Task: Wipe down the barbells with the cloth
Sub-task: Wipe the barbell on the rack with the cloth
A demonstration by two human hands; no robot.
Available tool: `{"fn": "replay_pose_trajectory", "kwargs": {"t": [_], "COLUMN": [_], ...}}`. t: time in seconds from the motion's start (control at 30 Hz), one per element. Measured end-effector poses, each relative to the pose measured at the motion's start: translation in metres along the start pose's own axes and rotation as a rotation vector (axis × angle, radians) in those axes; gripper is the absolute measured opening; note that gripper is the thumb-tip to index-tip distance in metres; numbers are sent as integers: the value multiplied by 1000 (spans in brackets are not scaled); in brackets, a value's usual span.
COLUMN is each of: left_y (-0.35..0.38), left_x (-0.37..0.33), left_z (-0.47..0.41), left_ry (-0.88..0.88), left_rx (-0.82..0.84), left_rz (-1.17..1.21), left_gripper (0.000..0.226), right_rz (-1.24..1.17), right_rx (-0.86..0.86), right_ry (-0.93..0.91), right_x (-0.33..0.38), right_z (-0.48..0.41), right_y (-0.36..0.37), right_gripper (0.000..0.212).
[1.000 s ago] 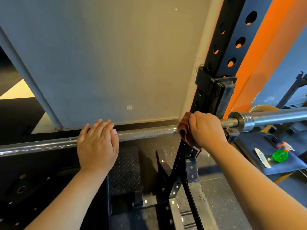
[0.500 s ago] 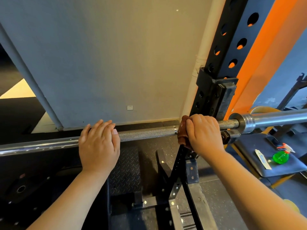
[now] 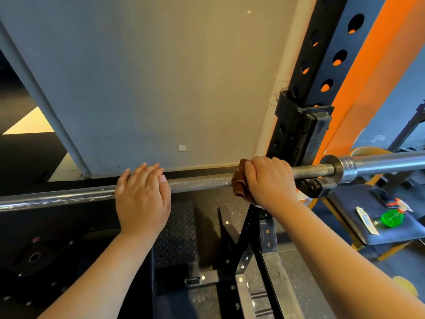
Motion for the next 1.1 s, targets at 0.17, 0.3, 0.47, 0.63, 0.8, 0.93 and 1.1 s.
{"fn": "replay_pose_trajectory", "kwargs": {"t": [0.17, 0.3, 0.47, 0.63, 0.8, 0.93, 1.1], "left_y": [-1, -1, 2, 2, 2, 4, 3], "left_x": [1, 3, 3, 3, 3, 4, 5], "left_z": [1, 1, 0, 0, 1, 0, 1], "left_ry": [17, 35, 10, 24, 15, 13, 26], "left_rx": [-8, -2, 20, 34, 27, 41, 23], "left_rz": [3, -8, 4, -3, -8, -11, -13], "left_gripper": [53, 55, 63, 59, 56, 57, 54], "right_rz": [-59, -168, -93, -140, -121, -247, -212], "right_rx": [-18, -43, -29, 19, -44, -99, -71], "right_ry": [-24, -194, -63, -143, -67, 47, -237], "right_x": [46, 35, 51, 54, 19, 46, 49], "right_z": [24, 42, 23, 29, 18, 42, 58], "right_y": [5, 10, 7, 8, 0, 9, 15], "right_gripper": [38, 43, 57, 52, 42, 40, 39]}}
Point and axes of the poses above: each hand's wrist, its own z-axis away from the middle knuckle, its own y-axis out of the palm, x = y × z, the point moved 9 cm from there along -z, towards the middle knuckle, and after that the axes turned 12 degrees about y, right-handed, at the moved point
